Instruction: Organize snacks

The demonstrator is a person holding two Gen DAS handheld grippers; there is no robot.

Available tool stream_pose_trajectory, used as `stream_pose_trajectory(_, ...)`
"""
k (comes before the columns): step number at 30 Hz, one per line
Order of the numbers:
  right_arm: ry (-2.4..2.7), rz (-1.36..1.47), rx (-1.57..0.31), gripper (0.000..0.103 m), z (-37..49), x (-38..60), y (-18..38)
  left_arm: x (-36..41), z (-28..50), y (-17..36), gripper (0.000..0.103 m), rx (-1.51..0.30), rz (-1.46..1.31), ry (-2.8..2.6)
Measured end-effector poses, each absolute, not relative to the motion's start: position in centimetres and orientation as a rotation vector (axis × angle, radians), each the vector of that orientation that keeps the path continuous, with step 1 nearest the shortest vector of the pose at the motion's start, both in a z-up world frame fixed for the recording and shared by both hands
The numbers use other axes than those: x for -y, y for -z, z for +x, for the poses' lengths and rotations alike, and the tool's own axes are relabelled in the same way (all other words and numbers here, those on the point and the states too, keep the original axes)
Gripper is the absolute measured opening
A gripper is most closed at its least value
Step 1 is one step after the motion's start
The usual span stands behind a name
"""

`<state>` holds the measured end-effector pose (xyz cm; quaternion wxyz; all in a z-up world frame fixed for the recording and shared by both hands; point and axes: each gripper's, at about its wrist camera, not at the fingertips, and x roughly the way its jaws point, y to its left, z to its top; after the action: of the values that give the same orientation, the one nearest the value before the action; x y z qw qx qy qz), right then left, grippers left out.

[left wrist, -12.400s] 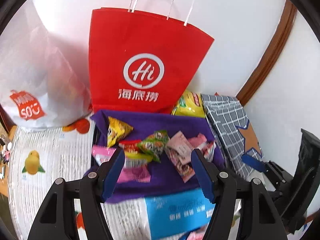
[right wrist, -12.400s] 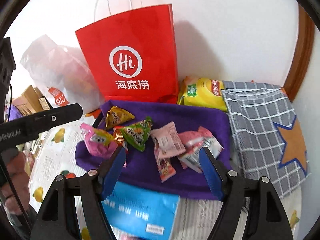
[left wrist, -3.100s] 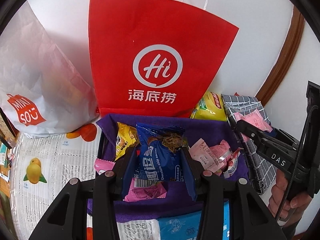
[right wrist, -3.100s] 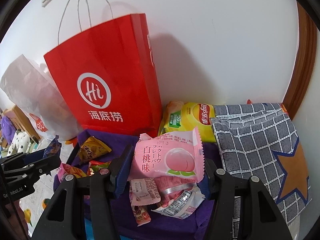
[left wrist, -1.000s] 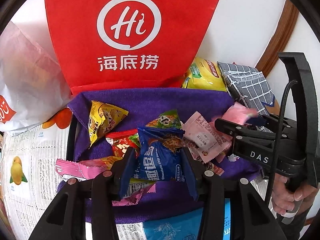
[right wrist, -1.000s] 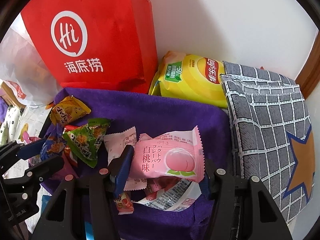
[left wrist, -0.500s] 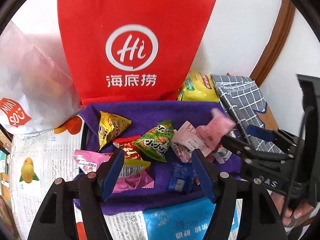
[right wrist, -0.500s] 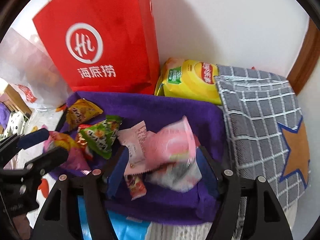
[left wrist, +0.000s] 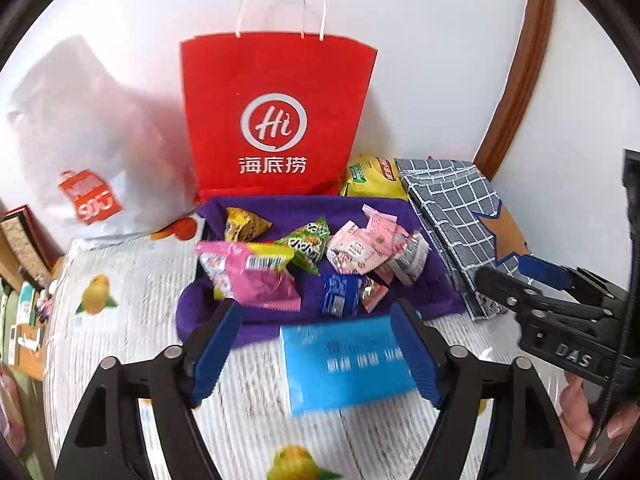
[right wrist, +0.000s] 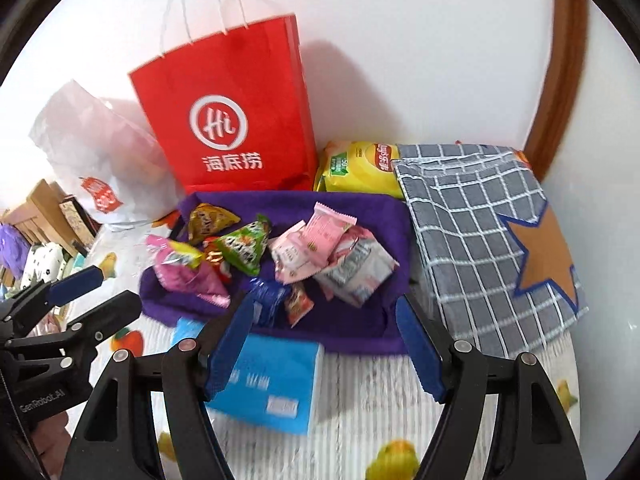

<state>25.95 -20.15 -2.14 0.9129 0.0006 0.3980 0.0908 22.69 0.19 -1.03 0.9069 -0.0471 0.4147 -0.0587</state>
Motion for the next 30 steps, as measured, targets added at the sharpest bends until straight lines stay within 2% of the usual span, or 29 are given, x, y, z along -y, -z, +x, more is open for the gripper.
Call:
stream_pose_trajectory(3,-0.172,-0.001,-0.772,0.075,22.5,20.5,1.1,-0.2,20.0,0.3,0.079,-0.830,-0.103,0.114)
stream_pose_trajectory(7,-0.171,0.013,-0.706,0.096,17.4,21.1,0.1,0.2,16.1,-0.8,0.089,-0.774,-0.093,0.105)
stream_pose_trajectory(12,-0.154,0.006,-0.655,0.098,12.1,21.6,-0.1,1.2,11.3,-2.0,0.091,-0.707,-0.074,0.092)
stream_pose_trajectory(15,-0.153,0.016,-0.628,0.103,9.1,22.3,0.0,1.6,9.1,-2.5,0.091,-0.687,-0.076,0.093)
stream_pose_trajectory(30,-0.140,0.057,-0.539,0.103,1.3,24.9,-0.7,4.7,2.4,-3.5,0.091,-0.631,-0.013,0.071)
